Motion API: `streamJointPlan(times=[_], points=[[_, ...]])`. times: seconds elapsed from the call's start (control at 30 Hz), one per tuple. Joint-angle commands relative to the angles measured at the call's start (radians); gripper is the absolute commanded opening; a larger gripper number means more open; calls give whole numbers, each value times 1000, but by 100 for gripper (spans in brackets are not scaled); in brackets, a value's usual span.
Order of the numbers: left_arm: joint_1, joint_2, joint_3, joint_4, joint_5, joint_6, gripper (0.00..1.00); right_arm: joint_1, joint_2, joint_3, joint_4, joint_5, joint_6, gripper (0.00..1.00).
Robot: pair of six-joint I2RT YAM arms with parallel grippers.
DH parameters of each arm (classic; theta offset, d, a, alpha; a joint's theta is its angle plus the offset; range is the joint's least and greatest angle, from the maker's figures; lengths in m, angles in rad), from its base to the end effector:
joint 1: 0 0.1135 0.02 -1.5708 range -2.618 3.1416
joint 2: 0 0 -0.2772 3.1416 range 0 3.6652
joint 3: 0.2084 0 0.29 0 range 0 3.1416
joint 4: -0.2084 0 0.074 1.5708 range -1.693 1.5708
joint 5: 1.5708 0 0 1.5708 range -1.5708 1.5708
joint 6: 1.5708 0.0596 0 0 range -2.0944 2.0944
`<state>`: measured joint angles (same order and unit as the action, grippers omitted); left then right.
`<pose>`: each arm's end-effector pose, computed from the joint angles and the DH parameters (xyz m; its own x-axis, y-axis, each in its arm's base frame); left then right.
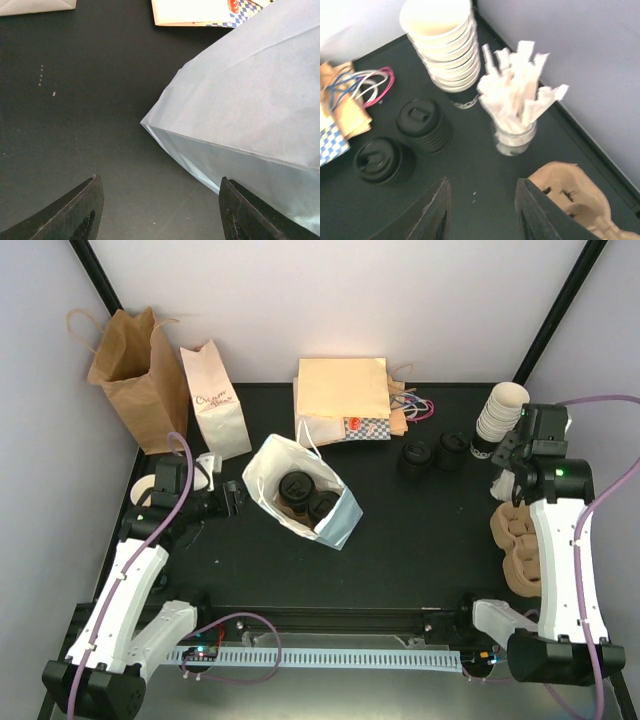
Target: Pack the takeout coffee
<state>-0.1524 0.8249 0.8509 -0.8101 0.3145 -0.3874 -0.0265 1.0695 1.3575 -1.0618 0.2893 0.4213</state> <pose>0.2013 -0.0496 0.2922 -0.7826 -0.2433 -0.5730 0.0704 0.8800 -0.4697 0.2350 -0.0232 0.4031 -0.5437 0.4065 -0.7343 0.4950 0.8618 0.1106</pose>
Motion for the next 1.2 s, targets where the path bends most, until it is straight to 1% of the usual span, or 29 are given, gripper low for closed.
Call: streamJointPlan(times=[0.0, 0.03, 0.1, 0.17, 0.23, 0.33, 0.37, 0.4, 0.53, 0.8, 0.97, 1.03, 1.1, 1.17], points=[[-4, -2, 41, 19, -43, 115, 66, -72, 69, 78, 32, 73, 65, 36], [-4, -2, 41, 14, -47, 130, 66, -80, 90, 95, 30, 88, 63, 34], [-6, -8, 35, 8, -61, 136, 66, -87, 130, 124, 20, 120, 57, 33], [-4, -28, 9, 36, -25, 136, 66, -90, 167, 137, 20, 141, 45, 33], [-5, -47, -16, 58, -28, 134, 66, -98, 194, 137, 23, 164, 36, 30], [-6, -71, -41, 74, -34, 132, 66, -125, 236, 137, 35, 124, 16, 28], [-6, -78, -46, 80, -31, 131, 66, -130, 255, 144, 34, 106, 9, 25], [-6, -84, -53, 85, -28, 130, 66, -133, 277, 155, 28, 98, 5, 24], [-6, -89, -75, 100, -39, 131, 66, -133, 338, 178, 11, 90, -1, 25], [-6, -87, -81, 97, -62, 133, 66, -133, 347, 136, 40, 88, -1, 25], [-6, -76, -81, 97, -63, 131, 66, -135, 363, 126, 40, 94, -1, 22], [-6, -76, -81, 95, -66, 131, 66, -135, 361, 119, 41, 100, 2, 17], [-6, -75, -82, 96, -68, 131, 66, -135, 357, 110, 44, 94, 6, 15], [-6, -72, -81, 98, -70, 131, 66, -135, 350, 98, 49, 89, 7, 8]])
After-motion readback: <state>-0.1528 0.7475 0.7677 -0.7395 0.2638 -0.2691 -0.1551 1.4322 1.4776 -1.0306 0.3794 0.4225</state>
